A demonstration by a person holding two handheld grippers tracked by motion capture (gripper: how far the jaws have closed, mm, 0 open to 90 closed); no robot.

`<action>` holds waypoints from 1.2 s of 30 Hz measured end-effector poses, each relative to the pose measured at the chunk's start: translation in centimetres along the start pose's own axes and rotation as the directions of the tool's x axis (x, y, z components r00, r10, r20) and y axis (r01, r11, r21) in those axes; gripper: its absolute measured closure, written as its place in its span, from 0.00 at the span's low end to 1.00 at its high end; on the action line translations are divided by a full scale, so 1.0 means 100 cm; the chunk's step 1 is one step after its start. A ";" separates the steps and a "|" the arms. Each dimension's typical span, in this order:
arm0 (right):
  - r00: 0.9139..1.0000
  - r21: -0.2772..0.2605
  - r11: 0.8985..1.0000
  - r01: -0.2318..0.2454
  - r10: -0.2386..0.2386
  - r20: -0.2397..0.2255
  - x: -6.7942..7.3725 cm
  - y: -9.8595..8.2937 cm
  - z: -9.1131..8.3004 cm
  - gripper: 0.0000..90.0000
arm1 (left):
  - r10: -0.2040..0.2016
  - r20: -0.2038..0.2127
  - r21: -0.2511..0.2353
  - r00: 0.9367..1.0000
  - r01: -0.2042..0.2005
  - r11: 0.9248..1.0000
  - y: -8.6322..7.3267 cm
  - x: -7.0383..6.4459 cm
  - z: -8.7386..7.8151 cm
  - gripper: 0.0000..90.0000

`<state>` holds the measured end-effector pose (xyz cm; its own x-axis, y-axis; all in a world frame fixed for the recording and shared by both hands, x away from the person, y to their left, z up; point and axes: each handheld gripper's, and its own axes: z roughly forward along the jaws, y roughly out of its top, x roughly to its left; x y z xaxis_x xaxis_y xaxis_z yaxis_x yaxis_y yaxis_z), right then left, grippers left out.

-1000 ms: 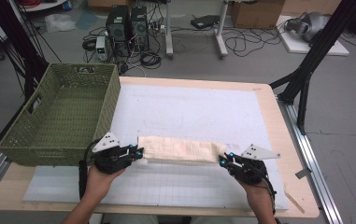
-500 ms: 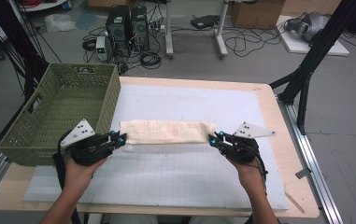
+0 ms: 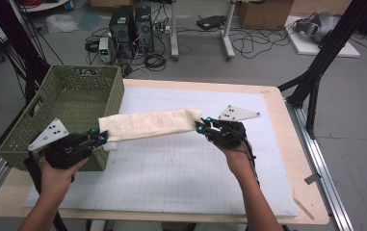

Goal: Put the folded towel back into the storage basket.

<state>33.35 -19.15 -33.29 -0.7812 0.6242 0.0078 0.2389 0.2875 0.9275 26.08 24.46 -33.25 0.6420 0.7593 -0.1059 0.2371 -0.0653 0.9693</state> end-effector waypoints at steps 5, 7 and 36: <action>1.000 0.002 1.000 0.020 -0.020 -0.016 0.004 0.014 0.020 0.88 | -0.006 -0.029 -0.010 1.000 0.005 1.000 0.002 0.010 -0.013 0.87; 0.999 0.002 1.000 0.028 -0.028 -0.020 0.006 0.019 0.027 0.88 | -0.004 -0.040 -0.012 0.999 0.004 1.000 0.002 0.013 -0.019 0.87; 0.993 0.024 0.995 0.095 -0.093 -0.078 0.028 0.094 0.142 0.88 | -0.042 -0.209 -0.055 0.977 0.031 0.998 -0.002 0.067 -0.080 0.87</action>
<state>41.55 -4.39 -29.85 -0.8427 0.5362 -0.0494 0.1774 0.3631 0.9147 24.51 34.68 -32.35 0.4653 0.8797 -0.0975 0.2167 -0.0064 0.9762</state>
